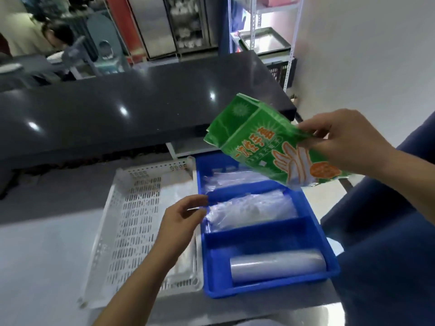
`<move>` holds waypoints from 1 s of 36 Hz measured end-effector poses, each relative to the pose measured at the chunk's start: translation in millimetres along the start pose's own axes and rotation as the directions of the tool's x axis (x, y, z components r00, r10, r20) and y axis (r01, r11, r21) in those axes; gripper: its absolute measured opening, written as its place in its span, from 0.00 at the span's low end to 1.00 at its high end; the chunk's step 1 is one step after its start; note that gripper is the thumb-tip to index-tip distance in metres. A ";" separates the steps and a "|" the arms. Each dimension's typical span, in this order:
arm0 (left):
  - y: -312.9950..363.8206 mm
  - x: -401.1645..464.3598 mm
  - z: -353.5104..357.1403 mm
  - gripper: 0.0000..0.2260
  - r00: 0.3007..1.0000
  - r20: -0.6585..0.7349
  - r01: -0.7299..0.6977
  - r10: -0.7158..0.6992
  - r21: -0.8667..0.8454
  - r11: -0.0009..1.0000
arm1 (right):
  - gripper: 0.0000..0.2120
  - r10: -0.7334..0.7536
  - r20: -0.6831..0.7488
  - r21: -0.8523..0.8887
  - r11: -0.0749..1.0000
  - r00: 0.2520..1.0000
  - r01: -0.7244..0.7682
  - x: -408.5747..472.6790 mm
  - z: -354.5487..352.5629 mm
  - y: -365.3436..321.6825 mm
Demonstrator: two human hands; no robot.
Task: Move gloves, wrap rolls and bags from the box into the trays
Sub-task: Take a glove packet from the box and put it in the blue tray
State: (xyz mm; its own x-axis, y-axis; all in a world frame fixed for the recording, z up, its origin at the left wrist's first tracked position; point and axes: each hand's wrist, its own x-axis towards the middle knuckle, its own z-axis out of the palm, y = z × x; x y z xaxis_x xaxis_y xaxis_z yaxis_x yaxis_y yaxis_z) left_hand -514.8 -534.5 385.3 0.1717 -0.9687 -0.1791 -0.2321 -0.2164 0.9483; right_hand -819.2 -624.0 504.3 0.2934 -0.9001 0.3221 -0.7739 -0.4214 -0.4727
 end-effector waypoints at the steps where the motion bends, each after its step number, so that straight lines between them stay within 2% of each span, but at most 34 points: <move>1: 3.5 0.5 -2.2 0.13 0.998 -0.035 -0.043 0.045 0.042 0.998 | 0.15 0.000 0.007 -0.028 1.000 1.000 0.000 2.3 0.9 5.7; 3: 15.2 2.7 -6.3 0.14 0.971 -0.109 -0.190 0.211 0.179 0.965 | 0.15 -0.022 0.013 -0.089 0.996 1.000 0.023 8.4 4.7 12.3; 4: 24.4 4.6 -8.4 0.16 0.930 -0.127 -0.296 0.344 0.297 0.908 | 0.15 -0.048 0.013 -0.123 0.991 0.999 0.049 11.9 7.7 12.6; 6: 47.4 11.6 -11.9 0.21 0.798 -0.066 -0.497 0.600 0.492 0.715 | 0.14 -0.130 0.019 -0.214 0.968 0.991 0.131 20.9 15.3 9.1; 8: 71.0 24.7 -13.1 0.29 0.716 0.012 -0.577 0.698 0.572 0.582 | 0.13 -0.217 0.028 -0.313 0.925 0.976 0.215 32.5 24.7 2.6; 10: 94.8 41.7 -11.6 0.36 0.726 0.073 -0.552 0.684 0.654 0.517 | 0.13 -0.284 0.054 -0.373 0.884 0.957 0.283 45.9 36.0 -5.3; 12: 111.9 59.0 -7.6 0.39 0.752 0.147 -0.517 0.642 0.736 0.438 | 0.13 -0.314 0.090 -0.407 0.855 0.945 0.323 58.8 48.1 -13.4; 14: 118.6 76.2 -1.4 0.34 0.755 0.223 -0.520 0.617 0.777 0.356 | 0.14 -0.328 0.116 -0.434 0.832 0.938 0.345 70.1 61.1 -19.4; 18: 105.0 106.7 10.7 0.16 0.787 0.277 -0.490 0.551 0.824 0.285 | 0.14 -0.327 0.237 -0.502 0.765 0.915 0.404 78.7 89.1 -20.6; 22: 71.2 124.0 18.7 0.11 0.746 0.337 -0.529 0.574 0.824 0.204 | 0.16 -0.297 0.275 -0.535 0.743 0.914 0.402 76.5 115.8 -5.5; 25: 47.8 133.0 25.4 0.12 0.721 0.369 -0.547 0.586 0.823 0.155 | 0.17 -0.290 0.271 -0.545 0.740 0.918 0.394 70.3 136.0 9.4; 27: 33.5 138.8 32.2 0.13 0.741 0.370 -0.530 0.560 0.835 0.150 | 0.18 -0.279 0.283 -0.544 0.741 0.918 0.393 64.6 147.9 19.3; 31: 16.3 143.1 47.1 0.12 0.816 0.382 -0.501 0.434 0.842 0.201 | 0.19 -0.195 0.350 -0.532 0.764 0.916 0.365 54.3 169.0 33.2; 34: 7.5 145.6 48.3 0.12 0.830 0.406 -0.507 0.382 0.835 0.214 | 0.15 -0.068 0.354 -0.526 0.810 0.933 0.259 45.8 168.0 39.5; 36: 3.3 147.2 42.7 0.10 0.829 0.412 -0.520 0.377 0.816 0.251 | 0.18 -0.044 0.316 -0.488 0.849 0.948 0.202 38.1 160.0 50.4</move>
State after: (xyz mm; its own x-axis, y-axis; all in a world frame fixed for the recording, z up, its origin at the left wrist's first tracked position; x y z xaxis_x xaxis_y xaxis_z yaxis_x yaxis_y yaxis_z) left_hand -531.2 -683.0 350.8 -0.3398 -0.9350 0.1014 -0.9292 0.3504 0.1178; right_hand -757.3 -697.2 361.5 0.4896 -0.8694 0.0672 -0.8717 -0.4859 0.0638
